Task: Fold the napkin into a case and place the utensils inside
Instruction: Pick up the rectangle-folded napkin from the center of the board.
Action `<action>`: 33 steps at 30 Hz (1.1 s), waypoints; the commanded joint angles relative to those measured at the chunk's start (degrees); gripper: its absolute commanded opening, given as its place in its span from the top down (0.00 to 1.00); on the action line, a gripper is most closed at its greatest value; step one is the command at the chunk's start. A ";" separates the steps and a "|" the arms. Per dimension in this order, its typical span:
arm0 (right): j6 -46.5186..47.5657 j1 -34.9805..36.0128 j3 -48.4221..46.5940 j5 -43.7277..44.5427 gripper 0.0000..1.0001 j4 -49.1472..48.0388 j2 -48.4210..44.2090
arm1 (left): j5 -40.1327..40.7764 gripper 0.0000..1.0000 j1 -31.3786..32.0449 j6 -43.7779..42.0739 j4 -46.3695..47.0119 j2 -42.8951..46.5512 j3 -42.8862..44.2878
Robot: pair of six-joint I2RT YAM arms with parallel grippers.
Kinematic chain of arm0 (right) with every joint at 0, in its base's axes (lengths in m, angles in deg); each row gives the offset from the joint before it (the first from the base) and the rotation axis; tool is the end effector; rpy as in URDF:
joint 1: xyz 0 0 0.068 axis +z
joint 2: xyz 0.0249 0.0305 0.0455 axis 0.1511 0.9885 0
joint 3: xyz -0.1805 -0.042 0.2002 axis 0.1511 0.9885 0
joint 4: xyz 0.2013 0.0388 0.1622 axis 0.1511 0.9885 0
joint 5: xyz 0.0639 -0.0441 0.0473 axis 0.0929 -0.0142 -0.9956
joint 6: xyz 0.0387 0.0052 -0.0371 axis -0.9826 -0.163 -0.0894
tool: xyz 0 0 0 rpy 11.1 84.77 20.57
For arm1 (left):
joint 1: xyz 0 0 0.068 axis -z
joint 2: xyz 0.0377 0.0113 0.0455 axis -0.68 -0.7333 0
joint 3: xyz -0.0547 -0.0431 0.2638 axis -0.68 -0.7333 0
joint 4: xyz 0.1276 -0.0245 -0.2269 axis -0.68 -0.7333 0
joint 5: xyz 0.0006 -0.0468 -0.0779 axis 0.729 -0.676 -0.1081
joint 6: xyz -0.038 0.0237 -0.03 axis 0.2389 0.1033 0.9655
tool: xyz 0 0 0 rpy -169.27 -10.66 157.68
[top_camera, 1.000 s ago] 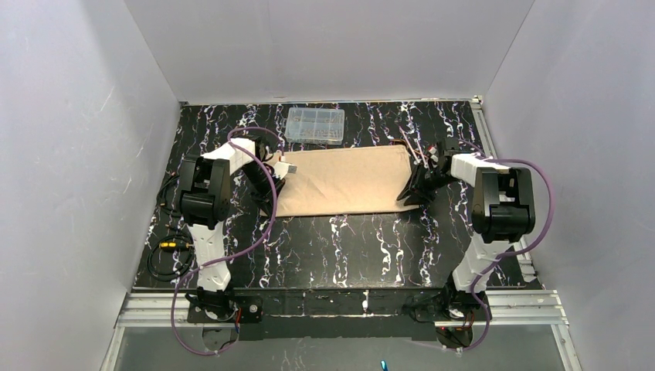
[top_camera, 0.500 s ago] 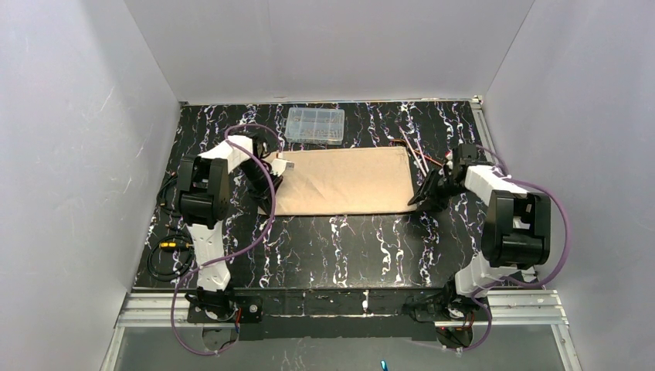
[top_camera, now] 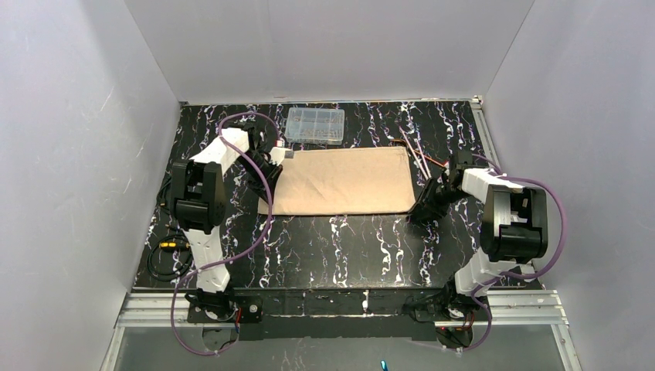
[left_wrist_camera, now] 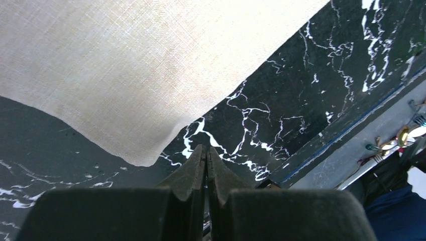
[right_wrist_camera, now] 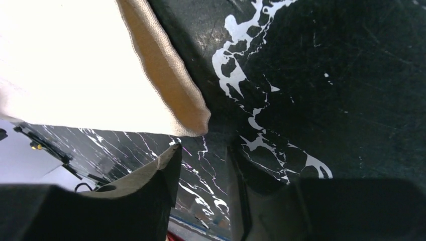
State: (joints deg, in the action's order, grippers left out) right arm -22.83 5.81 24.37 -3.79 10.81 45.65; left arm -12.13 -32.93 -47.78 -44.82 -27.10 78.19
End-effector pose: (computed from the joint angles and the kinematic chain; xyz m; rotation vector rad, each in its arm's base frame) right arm 0.2886 -0.0014 0.1469 0.6430 2.8330 0.6220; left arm 0.3682 -0.0801 0.1905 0.9493 2.8429 -0.6814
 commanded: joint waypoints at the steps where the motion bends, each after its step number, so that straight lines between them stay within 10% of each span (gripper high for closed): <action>1: 0.48 -0.02 -1.47 2.48 0.50 2.13 -1.89 | 3.32 1.00 -0.44 -0.94 -0.13 1.63 2.21; 6: -2.44 0.02 0.93 2.38 0.35 -0.19 -4.45 | 5.56 1.00 -4.00 -1.64 0.07 -2.46 6.33; 13: -9.08 0.02 5.48 1.56 0.39 -9.32 -3.91 | 5.72 1.00 -6.13 -2.11 0.47 -3.98 6.24; 23: -12.15 1.41 2.83 3.75 0.90 -11.25 -6.38 | 2.50 1.00 -6.47 2.72 7.79 -4.35 -1.28; 33: -11.13 16.21 -12.79 11.92 0.99 -4.69 -6.00 | 6.27 1.00 -7.10 1.38 10.82 -3.93 -4.55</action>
State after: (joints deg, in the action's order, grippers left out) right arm -34.42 16.52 18.43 4.14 3.93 40.54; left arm -7.85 -39.48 -45.37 -35.95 -32.37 76.01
